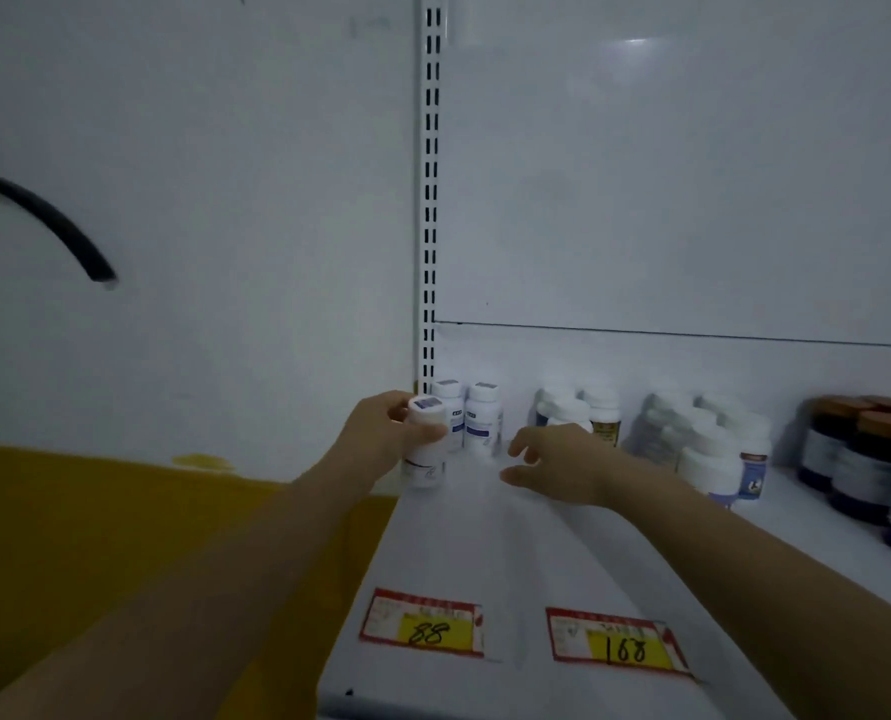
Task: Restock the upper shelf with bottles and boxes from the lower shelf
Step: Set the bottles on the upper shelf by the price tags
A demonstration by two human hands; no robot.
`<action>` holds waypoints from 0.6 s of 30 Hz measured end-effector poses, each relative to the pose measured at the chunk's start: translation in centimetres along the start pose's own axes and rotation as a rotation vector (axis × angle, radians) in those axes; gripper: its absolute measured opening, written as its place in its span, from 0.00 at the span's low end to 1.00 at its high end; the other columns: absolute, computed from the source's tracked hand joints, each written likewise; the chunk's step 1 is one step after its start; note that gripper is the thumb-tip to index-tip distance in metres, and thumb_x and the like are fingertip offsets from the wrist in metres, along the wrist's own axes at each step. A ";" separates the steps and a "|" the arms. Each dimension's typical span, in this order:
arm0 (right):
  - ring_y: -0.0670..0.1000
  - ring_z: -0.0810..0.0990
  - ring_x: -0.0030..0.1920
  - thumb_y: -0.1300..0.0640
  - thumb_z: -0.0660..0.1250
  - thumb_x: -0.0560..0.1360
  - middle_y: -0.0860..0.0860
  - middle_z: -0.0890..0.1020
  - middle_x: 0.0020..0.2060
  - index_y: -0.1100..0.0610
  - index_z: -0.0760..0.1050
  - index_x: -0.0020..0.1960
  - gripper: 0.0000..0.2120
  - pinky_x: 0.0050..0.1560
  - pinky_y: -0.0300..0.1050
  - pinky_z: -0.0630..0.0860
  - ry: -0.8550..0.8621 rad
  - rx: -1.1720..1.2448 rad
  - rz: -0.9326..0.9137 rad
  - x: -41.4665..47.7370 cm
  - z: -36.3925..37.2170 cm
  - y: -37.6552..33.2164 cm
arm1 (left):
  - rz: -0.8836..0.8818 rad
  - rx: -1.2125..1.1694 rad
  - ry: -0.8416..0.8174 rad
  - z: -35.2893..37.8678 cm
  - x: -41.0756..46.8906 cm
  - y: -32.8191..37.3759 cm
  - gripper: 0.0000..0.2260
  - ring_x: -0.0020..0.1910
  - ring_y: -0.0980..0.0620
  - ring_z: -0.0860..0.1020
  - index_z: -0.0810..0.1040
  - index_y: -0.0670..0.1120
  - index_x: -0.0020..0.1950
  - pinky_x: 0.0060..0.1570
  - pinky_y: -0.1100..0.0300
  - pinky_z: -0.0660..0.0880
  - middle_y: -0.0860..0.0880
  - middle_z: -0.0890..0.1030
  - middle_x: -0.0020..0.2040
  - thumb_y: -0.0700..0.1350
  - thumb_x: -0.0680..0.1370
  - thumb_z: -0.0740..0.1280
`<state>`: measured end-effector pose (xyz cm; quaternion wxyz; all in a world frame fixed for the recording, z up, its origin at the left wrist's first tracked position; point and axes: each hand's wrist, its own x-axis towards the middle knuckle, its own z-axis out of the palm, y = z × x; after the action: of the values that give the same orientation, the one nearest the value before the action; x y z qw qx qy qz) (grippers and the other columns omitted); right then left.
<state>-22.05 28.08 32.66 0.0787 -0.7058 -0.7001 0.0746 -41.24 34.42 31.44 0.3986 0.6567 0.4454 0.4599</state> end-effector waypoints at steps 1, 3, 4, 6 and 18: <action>0.52 0.75 0.63 0.43 0.61 0.77 0.52 0.75 0.65 0.52 0.68 0.69 0.24 0.61 0.43 0.71 0.004 0.005 0.025 0.0 0.1 -0.2 | 0.000 -0.012 -0.018 0.2 0.9 -0.2 0.13 0.51 0.45 0.78 0.79 0.42 0.54 0.53 0.53 0.76 0.44 0.80 0.50 0.37 0.70 0.74; 0.52 0.74 0.63 0.42 0.61 0.77 0.52 0.74 0.65 0.52 0.68 0.69 0.24 0.61 0.42 0.70 -0.008 0.007 0.076 -0.1 0.2 -0.4 | -0.009 -0.028 -0.034 0.8 2.6 -0.9 0.12 0.50 0.45 0.78 0.79 0.43 0.51 0.52 0.52 0.76 0.44 0.81 0.48 0.37 0.69 0.74; 0.52 0.74 0.63 0.42 0.61 0.77 0.52 0.74 0.65 0.52 0.68 0.69 0.24 0.60 0.42 0.70 -0.010 0.010 0.100 -0.1 0.3 -0.4 | -0.009 -0.016 -0.032 1.1 3.2 -1.1 0.12 0.48 0.46 0.78 0.79 0.43 0.50 0.50 0.53 0.75 0.44 0.80 0.47 0.37 0.69 0.75; 0.52 0.74 0.62 0.43 0.61 0.77 0.52 0.75 0.64 0.52 0.69 0.68 0.24 0.59 0.42 0.70 0.018 0.009 0.127 0.0 0.1 -0.4 | 0.003 0.011 -0.020 1.8 4.1 -1.5 0.11 0.45 0.48 0.77 0.78 0.43 0.48 0.49 0.53 0.75 0.44 0.80 0.47 0.38 0.69 0.75; 0.52 0.75 0.62 0.43 0.62 0.76 0.52 0.75 0.64 0.53 0.68 0.69 0.24 0.59 0.42 0.71 0.013 0.010 0.141 0.1 0.5 -0.1 | -0.022 0.022 -0.015 3.1 4.2 -2.4 0.19 0.54 0.44 0.78 0.75 0.40 0.61 0.56 0.51 0.75 0.43 0.80 0.56 0.43 0.72 0.73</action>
<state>-22.26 28.19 32.23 0.0812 -0.7533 -0.6479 0.0789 -38.01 38.79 29.43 0.3999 0.6594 0.4547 0.4456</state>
